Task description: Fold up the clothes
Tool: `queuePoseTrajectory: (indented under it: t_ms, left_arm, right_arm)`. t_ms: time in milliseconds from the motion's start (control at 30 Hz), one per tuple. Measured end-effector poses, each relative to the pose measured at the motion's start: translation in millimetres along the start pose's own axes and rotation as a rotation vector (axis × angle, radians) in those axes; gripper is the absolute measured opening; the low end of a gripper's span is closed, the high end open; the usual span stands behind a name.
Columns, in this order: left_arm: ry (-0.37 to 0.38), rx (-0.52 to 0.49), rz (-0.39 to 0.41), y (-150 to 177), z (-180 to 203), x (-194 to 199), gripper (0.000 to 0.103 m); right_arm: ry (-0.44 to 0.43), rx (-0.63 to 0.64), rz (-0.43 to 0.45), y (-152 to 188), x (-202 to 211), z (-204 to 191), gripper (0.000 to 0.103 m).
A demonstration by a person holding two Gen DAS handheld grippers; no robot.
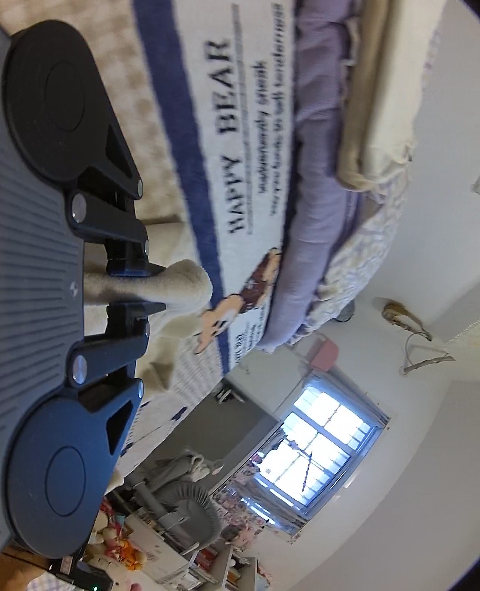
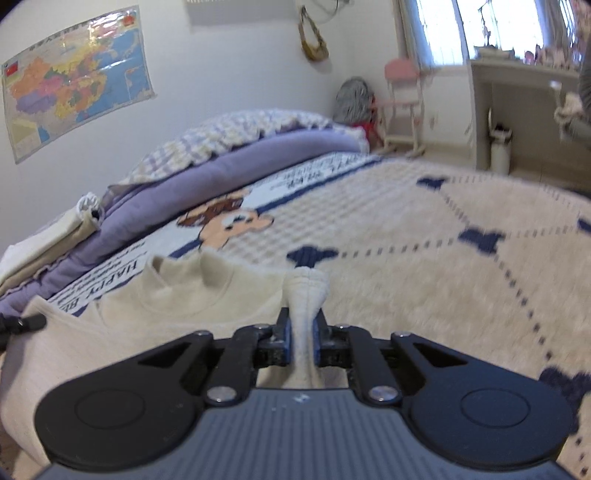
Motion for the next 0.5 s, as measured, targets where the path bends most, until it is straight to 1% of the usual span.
queuePoseTrajectory:
  t_ms: [167,300,500]
  left_arm:
    - [-0.044,0.008,0.031,-13.3,1.2,-20.9,0.010]
    - [-0.074,0.015,0.045,-21.3,-1.9,-38.8,0.010]
    - [-0.122,-0.032,0.063,-32.4,-1.4,-61.8,0.010]
  right_arm:
    - [0.024,-0.016,0.041,-15.5,-13.0,-0.2,0.011]
    - [0.041,-0.003,0.059,-29.6,-34.1,-3.0,0.010]
    - [0.070,0.046,0.081,-42.0,-58.0,-8.3,0.010]
Point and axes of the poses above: each gripper's, at about its wrist camera, not at the fingertips, and x roughly against the way its jaws point, z to its right, y to its underside, the point moved 3 cm from there along -x, roughly the way its jaws point, and after that the axes turned 2 degrees about x, right-handed, at the moved point
